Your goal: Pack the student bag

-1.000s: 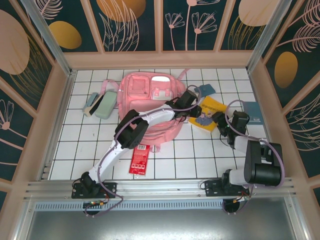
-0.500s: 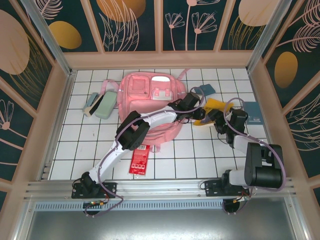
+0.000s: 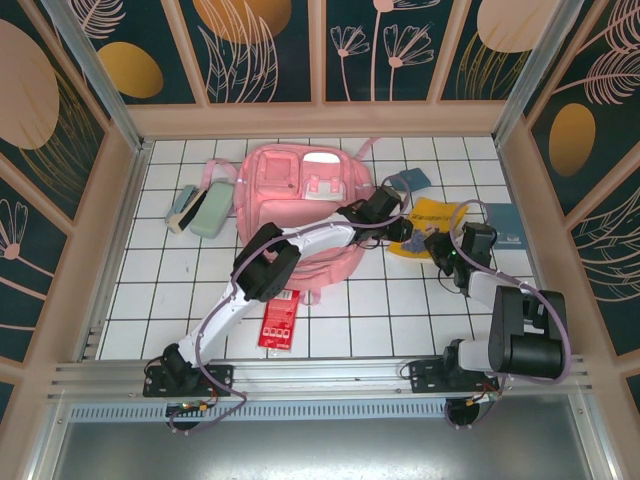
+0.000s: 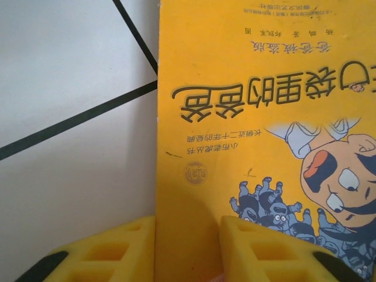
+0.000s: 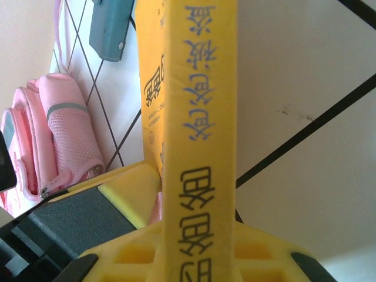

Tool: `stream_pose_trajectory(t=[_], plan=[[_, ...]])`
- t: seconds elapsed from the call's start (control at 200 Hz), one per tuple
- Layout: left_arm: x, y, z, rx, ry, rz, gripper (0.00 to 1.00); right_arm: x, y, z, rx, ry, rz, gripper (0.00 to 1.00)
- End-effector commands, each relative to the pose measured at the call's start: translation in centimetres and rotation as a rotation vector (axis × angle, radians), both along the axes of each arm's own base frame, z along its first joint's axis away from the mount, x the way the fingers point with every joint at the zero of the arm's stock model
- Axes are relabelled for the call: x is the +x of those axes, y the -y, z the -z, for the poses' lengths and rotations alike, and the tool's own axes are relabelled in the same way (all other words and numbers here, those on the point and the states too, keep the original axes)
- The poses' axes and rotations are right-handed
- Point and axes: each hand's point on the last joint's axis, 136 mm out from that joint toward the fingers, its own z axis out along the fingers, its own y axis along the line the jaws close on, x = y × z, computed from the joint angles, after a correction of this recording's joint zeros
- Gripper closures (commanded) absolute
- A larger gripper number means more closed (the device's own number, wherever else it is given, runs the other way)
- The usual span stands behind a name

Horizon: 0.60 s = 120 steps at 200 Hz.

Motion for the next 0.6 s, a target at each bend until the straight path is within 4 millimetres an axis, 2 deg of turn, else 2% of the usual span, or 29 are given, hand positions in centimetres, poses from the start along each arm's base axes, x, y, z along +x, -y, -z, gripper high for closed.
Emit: stream_pose_trajectory(t=[0.0,0.145,0.265,0.385,0.49,0.596], plan=[[-3.6,1.2,-1.6,0.018,-0.014,0.089,0.61,0.4,0.1,-2.7,-0.027,0.103,-0.007,0.90],[-2.5,0.4,-6.8,-0.002,0.084,0.043,0.46,-0.1,0.6,-6.0,-0.058,0.193,-0.003,1.00],[-1.9,-1.0,-11.3,-0.028,0.172,-0.010,0.35,-0.5,0.3,-8.9,-0.072,0.273,-0.029,1.00],[-1.7,-3.0,-15.1,-0.026,0.255,-0.060,0.32,-0.9,-0.4,-11.8,-0.071,0.354,-0.066,1.00],[-1.6,-5.7,-17.0,0.021,0.319,-0.116,0.31,-1.3,-1.4,-14.2,-0.053,0.437,-0.119,1.00],[-1.7,-9.1,-17.0,0.107,0.355,-0.157,0.33,-1.8,-2.9,-16.3,-0.046,0.507,-0.189,1.00]])
